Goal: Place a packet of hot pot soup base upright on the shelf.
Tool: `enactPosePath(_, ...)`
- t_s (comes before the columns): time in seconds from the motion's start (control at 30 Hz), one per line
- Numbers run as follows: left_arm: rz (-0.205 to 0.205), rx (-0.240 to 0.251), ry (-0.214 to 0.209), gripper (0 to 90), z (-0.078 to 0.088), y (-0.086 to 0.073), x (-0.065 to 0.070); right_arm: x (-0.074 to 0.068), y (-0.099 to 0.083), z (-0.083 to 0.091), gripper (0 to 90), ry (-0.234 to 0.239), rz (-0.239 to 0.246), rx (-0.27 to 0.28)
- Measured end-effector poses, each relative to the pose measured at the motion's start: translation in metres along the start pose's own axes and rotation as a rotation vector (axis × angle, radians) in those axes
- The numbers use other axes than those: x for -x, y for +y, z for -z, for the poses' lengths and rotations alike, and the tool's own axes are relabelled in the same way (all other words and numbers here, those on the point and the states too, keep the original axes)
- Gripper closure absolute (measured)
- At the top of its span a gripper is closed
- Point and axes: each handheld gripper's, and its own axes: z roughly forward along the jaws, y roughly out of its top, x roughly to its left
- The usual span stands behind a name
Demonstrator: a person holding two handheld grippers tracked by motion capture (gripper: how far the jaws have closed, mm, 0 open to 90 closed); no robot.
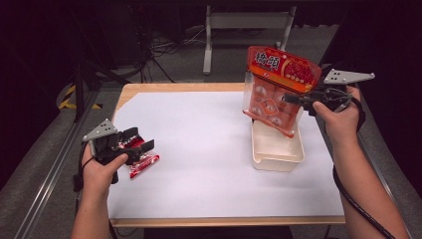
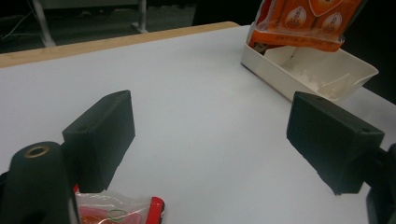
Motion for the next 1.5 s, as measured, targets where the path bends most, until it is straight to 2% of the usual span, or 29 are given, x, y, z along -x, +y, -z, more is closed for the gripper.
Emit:
enactPosePath(0.53,-0.007,-0.008,0.0,15.8,-0.001,-0.001,-0.002,0.004,-0.025,0.005,70.5,-0.013,-0.028,-0.008)
enactPosePath(0.83,0.0,-0.007,-0.005,15.7,-0.002,-0.001,-0.001,0.003,-0.03,0.013,70.4,-0.032,-0.038,-0.012)
enactPosePath(1.03,-0.002,-0.007,-0.005,15.7,-0.002,-0.001,-0.001,-0.001,-0.034,0.014,70.4,-0.037,-0.039,-0.028)
enactPosePath(1.27,-0.001,-0.008,-0.005,15.6,-0.002,-0.001,-0.001,-0.004,-0.044,0.005,70.4,-0.044,-0.043,-0.081)
enactPosePath(1.5,-0.001,-0.011,-0.005,15.6,-0.003,-0.002,-0.002,-0.005,-0.051,0.003,70.3,-0.077,-0.049,-0.109)
